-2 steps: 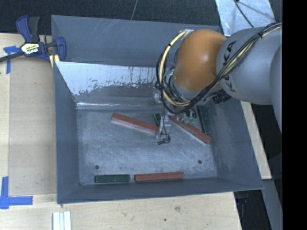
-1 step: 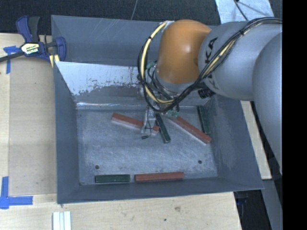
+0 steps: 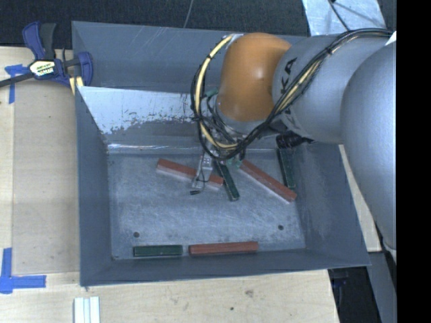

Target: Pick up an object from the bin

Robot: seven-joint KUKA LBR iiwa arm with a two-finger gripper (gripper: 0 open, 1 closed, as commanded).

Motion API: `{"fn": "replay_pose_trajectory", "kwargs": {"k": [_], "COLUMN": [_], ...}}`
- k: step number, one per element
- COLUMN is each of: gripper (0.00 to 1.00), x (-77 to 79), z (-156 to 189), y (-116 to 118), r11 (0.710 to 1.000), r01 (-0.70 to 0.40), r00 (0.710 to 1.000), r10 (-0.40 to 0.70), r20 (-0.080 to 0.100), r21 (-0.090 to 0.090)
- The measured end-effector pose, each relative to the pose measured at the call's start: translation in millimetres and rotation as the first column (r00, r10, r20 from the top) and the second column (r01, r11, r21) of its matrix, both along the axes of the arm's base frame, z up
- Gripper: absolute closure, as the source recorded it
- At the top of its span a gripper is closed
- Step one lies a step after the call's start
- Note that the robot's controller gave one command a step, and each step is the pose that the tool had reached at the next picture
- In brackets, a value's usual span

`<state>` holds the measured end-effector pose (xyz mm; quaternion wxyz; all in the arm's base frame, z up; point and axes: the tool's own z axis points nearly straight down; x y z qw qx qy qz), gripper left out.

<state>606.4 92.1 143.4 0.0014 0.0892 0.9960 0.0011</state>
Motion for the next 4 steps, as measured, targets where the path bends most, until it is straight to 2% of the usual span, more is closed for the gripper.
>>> {"fn": "replay_pose_trajectory", "kwargs": {"k": [1,2,4], "gripper": [0.0,1.0,1.0], "x": [12.6,7.1,5.9], "z": [-73,-72,-69], "y": [-7,5,5], "r11": [0.998,0.987,0.988], "r01": [0.066,0.158,0.158], "r00": [0.998,0.987,0.988], "r10": [-0.066,-0.158,-0.158], "r20": [0.001,0.002,-0.001], "r21": [-0.002,-0.001,-0.002]}}
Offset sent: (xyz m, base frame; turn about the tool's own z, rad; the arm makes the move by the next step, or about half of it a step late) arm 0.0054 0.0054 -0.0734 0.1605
